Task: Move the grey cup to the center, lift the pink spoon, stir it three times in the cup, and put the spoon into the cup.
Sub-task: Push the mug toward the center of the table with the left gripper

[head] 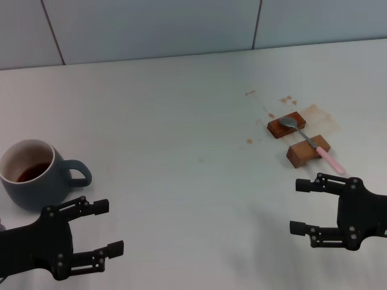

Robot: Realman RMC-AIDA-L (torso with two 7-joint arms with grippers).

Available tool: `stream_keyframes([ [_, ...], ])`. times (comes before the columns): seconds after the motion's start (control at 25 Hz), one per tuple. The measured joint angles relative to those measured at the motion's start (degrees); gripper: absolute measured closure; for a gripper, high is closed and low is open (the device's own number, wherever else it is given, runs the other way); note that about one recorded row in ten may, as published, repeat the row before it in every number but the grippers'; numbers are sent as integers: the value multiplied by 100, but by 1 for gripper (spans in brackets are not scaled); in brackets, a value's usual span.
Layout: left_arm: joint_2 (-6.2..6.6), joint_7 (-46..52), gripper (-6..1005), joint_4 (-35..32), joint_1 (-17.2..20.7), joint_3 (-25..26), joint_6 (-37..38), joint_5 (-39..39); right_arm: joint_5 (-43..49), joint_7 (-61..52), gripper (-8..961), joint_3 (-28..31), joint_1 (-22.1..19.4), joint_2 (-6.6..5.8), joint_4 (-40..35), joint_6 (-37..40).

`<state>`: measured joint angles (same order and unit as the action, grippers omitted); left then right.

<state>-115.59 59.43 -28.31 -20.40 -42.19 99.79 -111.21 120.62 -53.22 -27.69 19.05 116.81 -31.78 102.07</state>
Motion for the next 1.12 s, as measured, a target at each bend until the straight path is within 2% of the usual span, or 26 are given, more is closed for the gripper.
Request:
stream_keyframes([
  [0.16, 0, 63, 169, 0, -6, 12, 84, 18, -6, 0, 151, 20, 11, -1, -1, 0],
  [0.28, -24, 39, 181, 23, 39, 205, 292, 143, -76, -15, 150, 74, 8, 11, -1, 0],
  [0.32, -120, -186, 185, 65, 140, 631, 551, 388, -108, -15, 150, 96, 2, 20, 7, 1],
  [0.44, -262, -539, 198, 80, 252, 1032, 760, 578, -150, -14, 150, 133, -10, 44, 43, 1],
  [0.92, -202, -529, 248, 83, 187, 1084, 822, 544, -154, -85, 151, 150, 4, 26, 33, 25],
  [1.12, -252, -661, 269, 94, 271, 1611, 807, 664, -162, -81, 151, 157, -5, 29, 45, 8],
])
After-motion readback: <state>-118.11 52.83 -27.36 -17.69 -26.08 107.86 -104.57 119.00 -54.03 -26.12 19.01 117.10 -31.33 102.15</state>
